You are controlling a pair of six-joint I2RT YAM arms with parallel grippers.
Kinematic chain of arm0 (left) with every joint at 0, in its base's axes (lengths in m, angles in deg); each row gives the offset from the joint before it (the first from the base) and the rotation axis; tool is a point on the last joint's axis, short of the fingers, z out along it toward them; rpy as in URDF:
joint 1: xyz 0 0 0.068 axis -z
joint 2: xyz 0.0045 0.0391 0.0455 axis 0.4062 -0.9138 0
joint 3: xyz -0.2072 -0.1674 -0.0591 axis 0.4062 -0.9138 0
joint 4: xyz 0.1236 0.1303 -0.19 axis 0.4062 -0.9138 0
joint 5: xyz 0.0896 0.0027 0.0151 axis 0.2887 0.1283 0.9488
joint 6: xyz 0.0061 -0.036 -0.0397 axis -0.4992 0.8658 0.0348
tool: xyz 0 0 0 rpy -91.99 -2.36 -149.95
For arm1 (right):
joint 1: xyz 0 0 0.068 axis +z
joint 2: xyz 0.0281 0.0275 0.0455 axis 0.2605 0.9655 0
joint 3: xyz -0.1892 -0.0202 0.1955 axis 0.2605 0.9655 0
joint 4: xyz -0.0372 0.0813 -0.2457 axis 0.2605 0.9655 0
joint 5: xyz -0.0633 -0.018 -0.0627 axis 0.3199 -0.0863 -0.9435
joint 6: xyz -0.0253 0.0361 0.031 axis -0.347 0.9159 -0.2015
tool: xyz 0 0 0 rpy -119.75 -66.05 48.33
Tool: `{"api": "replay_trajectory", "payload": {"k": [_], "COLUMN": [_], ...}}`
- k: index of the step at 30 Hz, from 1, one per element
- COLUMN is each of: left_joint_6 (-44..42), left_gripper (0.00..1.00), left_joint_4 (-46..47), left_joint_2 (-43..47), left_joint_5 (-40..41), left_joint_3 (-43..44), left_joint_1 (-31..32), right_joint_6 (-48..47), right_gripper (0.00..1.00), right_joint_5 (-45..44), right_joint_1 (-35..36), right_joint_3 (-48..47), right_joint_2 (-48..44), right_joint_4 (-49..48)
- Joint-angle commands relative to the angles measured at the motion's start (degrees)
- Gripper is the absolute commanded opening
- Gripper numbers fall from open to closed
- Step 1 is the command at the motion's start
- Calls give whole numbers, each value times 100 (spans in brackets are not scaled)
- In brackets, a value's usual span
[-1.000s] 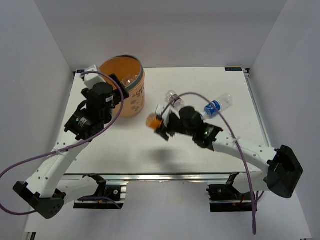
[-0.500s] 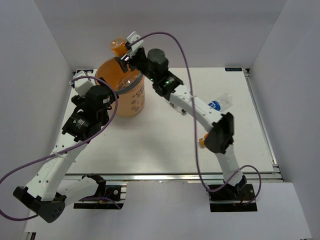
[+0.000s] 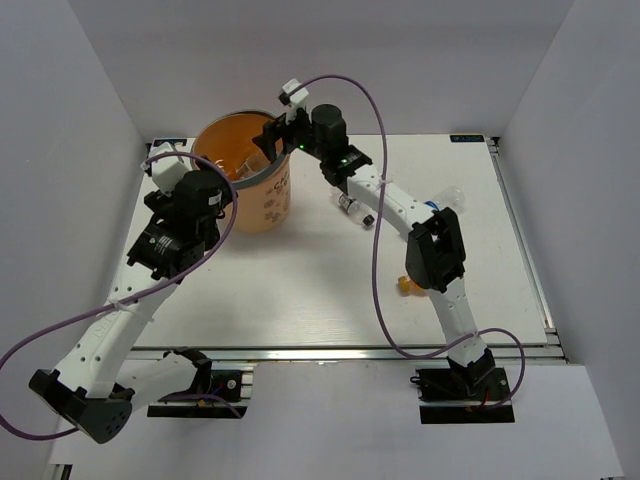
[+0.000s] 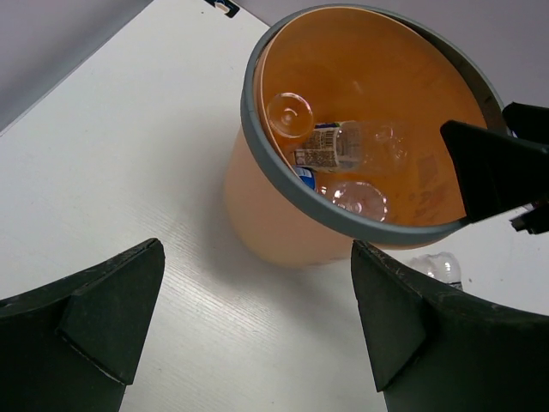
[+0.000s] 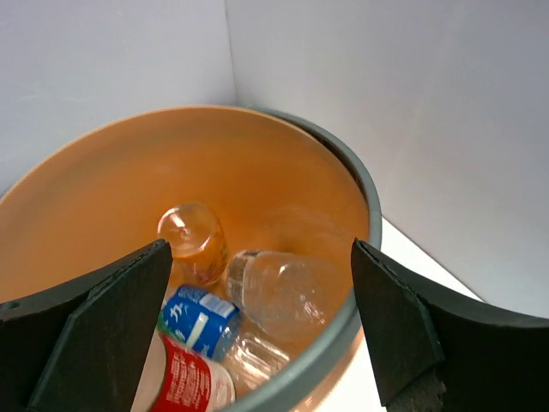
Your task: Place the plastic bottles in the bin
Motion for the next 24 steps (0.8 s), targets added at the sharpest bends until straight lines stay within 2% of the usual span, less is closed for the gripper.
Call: {"api": "replay_trajectory", "payload": {"k": [1,6,14,20,24], "left_joint_6": [-26,-35,-96,-184,-298], "left_gripper": [98,98,98,98,98], "left_joint_4": [52,8,69,166,227], "left_joint_2": [-38,-143,-152,-249,-266], "left_joint_5": [0,35,17,-123,-193], "left_joint_3": [55,116,143,187,318], "left_joint_1": [-43,-78,-105,-113,-113], "right_joint_6": [337,328,373,364,399], "right_gripper": [89,89,89,89,89], "right_joint_5": [916,1075,864,916,1022], "right_joint_1": [-32,-32,-41,-50,-76], "right_joint_3": [423,669,1416,1101,496], "right_joint_2": [-240,-91,-55,-266,-459], "right_joint_4": [-495,-468,-565,-337,-257]}}
